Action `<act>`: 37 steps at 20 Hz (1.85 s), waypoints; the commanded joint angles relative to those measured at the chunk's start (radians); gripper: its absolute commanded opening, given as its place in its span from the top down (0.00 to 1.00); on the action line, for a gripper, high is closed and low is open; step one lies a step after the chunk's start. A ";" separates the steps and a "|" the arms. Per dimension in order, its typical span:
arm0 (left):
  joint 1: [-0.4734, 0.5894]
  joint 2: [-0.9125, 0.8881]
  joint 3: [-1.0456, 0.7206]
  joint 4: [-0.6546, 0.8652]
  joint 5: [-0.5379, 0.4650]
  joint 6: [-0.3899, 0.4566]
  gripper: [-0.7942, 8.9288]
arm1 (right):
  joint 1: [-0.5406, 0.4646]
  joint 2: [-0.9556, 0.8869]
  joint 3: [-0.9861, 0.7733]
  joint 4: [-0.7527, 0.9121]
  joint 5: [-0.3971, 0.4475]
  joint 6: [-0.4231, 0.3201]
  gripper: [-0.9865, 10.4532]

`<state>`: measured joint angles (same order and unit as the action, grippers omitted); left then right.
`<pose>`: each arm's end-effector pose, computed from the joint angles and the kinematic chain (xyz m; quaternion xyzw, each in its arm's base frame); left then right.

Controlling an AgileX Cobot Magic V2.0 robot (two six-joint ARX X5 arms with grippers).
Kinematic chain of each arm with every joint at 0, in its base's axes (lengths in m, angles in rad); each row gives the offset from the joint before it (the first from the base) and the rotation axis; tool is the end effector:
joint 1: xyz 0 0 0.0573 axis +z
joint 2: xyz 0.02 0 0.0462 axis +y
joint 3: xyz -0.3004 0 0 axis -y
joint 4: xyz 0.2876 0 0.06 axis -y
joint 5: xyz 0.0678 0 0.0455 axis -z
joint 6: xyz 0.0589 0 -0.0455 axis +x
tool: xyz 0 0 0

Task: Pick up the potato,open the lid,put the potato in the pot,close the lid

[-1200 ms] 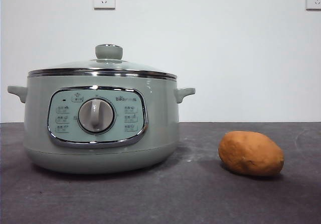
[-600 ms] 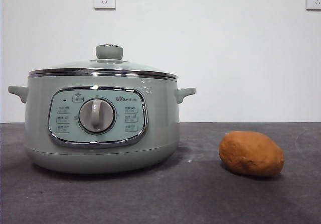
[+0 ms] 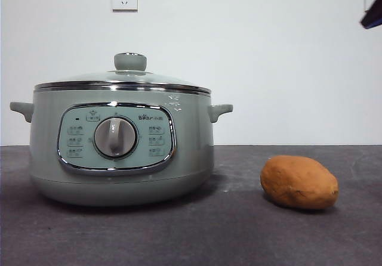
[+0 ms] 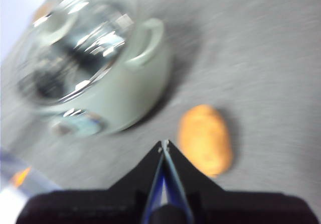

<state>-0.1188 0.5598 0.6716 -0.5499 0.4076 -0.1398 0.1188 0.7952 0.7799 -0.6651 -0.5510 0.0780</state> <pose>0.1511 -0.0415 0.3030 -0.0970 0.2323 -0.2383 0.9380 0.1849 0.0531 0.2994 0.1062 0.3377 0.2969 0.8868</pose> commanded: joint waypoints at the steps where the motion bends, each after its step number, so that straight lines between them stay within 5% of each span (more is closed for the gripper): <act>1: 0.002 0.040 0.004 0.008 0.071 0.013 0.80 | 0.003 0.034 0.013 0.005 -0.021 -0.035 0.81; 3: 0.002 0.069 0.004 0.010 0.069 0.013 0.63 | 0.009 0.052 0.013 0.006 -0.018 -0.035 0.55; 5: 0.002 0.084 0.004 0.011 0.069 0.012 0.62 | 0.020 0.066 0.013 0.009 0.000 -0.035 0.45; 8: 0.002 0.088 0.004 0.037 0.070 0.011 0.62 | 0.089 0.095 0.013 0.053 0.079 -0.034 0.45; 15: 0.000 0.088 0.004 0.063 0.072 0.009 0.62 | 0.369 0.326 0.040 0.119 0.451 -0.041 0.45; 20: 0.000 0.088 0.004 0.062 0.072 0.009 0.62 | 0.420 0.558 0.092 0.190 0.533 -0.054 0.45; 26: 0.000 0.088 0.004 0.062 0.070 0.010 0.62 | 0.414 0.772 0.106 0.259 0.534 -0.055 0.45; 28: 0.000 0.088 0.004 0.062 0.068 0.010 0.62 | 0.414 0.808 0.106 0.268 0.535 -0.054 0.51; 31: 0.000 0.088 0.004 0.061 0.068 0.010 0.62 | 0.414 0.811 0.106 0.270 0.532 -0.055 0.90; 37: 0.000 0.095 0.004 0.064 0.068 0.009 0.62 | 0.414 0.742 0.106 0.245 0.531 -0.041 0.92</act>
<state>-0.1188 0.6540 0.6746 -0.4938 0.4744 -0.1390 0.5316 1.5429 0.8825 -0.4206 -0.0193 0.0299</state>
